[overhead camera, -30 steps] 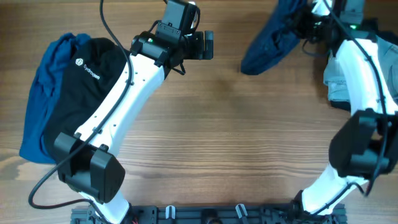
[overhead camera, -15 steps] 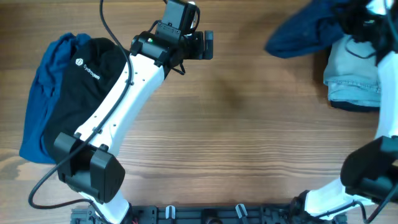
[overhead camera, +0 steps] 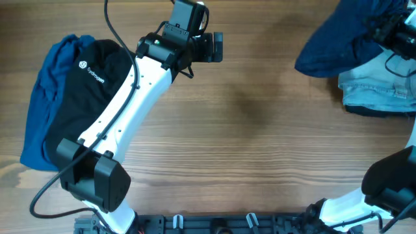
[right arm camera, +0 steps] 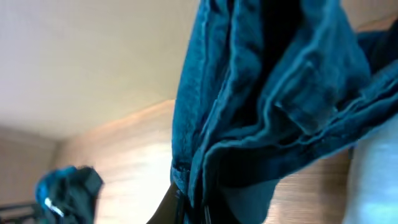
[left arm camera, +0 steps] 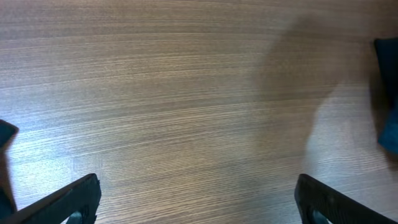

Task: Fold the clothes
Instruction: 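Lower the shorts onto the denim stack and open the right gripper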

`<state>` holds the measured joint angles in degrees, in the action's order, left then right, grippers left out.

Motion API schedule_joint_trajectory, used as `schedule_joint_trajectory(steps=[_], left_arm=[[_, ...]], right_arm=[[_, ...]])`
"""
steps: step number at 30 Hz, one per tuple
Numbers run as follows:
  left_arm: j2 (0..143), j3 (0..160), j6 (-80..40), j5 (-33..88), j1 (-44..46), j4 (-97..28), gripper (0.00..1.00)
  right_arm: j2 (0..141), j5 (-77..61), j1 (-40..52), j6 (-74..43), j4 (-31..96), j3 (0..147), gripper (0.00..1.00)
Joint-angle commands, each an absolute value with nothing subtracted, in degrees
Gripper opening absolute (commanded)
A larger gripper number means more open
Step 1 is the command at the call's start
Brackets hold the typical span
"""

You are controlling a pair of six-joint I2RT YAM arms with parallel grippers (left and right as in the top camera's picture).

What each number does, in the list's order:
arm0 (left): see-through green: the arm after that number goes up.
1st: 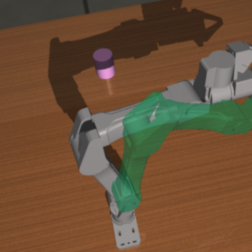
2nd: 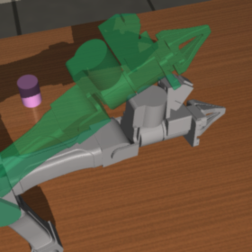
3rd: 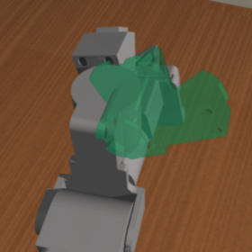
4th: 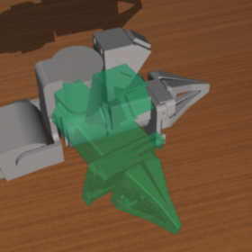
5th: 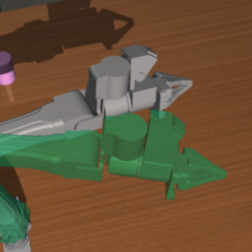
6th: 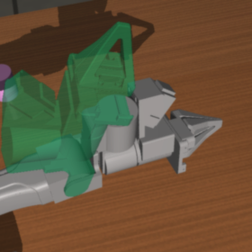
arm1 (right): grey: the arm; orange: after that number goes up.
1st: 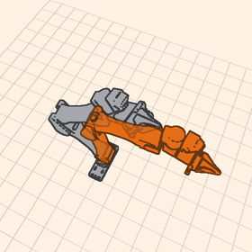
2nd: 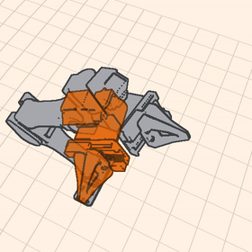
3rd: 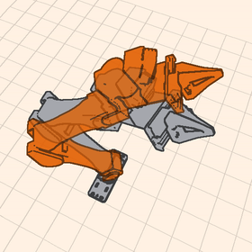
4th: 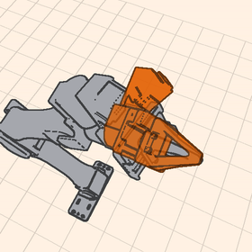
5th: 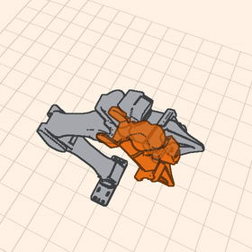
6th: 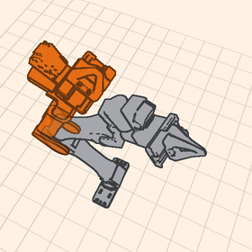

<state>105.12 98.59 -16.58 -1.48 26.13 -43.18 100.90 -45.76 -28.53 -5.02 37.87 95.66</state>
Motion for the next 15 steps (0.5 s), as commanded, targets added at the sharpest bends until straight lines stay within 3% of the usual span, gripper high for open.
schedule_joint_trajectory(steps=[1,8,12,15], left_arm=[[105.8,98.6,-15.4,-1.6,25.6,-43.1,1.0],[105.8,98.6,-15.4,-1.6,25.6,-43.1,1.0],[105.8,98.6,-15.4,-1.6,25.6,-43.1,1.0],[105.8,98.6,-15.4,-1.6,25.6,-43.1,1.0]], right_arm=[[98.3,-48.2,-31.2,4.3,38.0,96.0,0.04],[98.2,-44.8,-34.3,-9.2,33.2,96.0,0.04],[98.2,-27.8,-36.1,-25.2,32.4,96.0,0.04],[98.3,-22.0,-36.1,-28.9,31.1,95.9,0.04]])
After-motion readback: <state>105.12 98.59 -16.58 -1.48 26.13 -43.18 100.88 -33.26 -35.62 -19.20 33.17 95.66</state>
